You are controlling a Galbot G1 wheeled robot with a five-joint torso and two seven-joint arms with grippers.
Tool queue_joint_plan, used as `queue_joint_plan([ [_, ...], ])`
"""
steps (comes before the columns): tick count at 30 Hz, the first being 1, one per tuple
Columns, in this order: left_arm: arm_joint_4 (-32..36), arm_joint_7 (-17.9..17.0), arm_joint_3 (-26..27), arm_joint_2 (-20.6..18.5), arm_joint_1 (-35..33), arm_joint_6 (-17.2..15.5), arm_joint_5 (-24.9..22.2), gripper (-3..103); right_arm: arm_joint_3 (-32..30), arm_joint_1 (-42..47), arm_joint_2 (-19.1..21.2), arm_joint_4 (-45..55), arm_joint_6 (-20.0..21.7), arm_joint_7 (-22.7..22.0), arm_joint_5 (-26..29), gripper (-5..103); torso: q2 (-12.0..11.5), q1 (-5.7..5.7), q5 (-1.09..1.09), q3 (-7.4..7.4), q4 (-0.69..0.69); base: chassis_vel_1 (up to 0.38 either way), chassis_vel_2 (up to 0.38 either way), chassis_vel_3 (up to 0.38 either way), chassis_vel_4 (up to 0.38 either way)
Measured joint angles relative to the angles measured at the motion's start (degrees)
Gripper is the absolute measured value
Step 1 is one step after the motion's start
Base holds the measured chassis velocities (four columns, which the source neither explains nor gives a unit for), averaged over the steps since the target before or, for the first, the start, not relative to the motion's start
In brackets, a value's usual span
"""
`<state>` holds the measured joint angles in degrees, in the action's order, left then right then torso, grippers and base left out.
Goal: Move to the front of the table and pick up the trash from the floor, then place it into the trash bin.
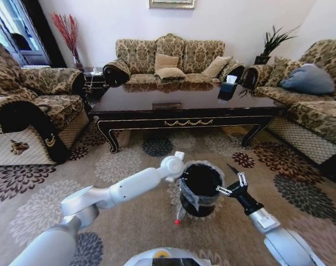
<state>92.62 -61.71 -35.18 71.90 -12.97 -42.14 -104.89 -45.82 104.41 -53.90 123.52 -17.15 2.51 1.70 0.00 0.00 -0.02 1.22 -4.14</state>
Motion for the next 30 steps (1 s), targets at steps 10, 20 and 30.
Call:
queue_joint_plan([
  [10, 6.4, 1.1, 11.4, -11.2, -10.1, 0.0, 2.4, 0, 1.5, -1.5, 0.5, -1.2, 3.0, -2.2, 7.5, 100, 0.0, 0.0, 0.0, 0.0, 0.0, 0.0, 0.0, 0.0, 0.0],
  [20, 14.1, 3.5, 27.5, -19.3, -24.1, 0.0, 4.4, 0, 1.8, -3.4, 2.4, -4.6, 6.4, -3.5, 16.2, 100, 0.0, 0.0, -0.01, 0.0, -0.01, 0.0, 0.0, 0.0, 0.0],
  [30, 14.6, 6.8, 35.8, -25.5, -30.9, 0.0, 5.8, 0, 3.0, -4.5, 3.1, -8.8, 13.7, -3.9, 25.6, 100, 0.0, 0.0, -0.01, 0.0, -0.06, 0.0, 0.0, 0.0, 0.0],
])
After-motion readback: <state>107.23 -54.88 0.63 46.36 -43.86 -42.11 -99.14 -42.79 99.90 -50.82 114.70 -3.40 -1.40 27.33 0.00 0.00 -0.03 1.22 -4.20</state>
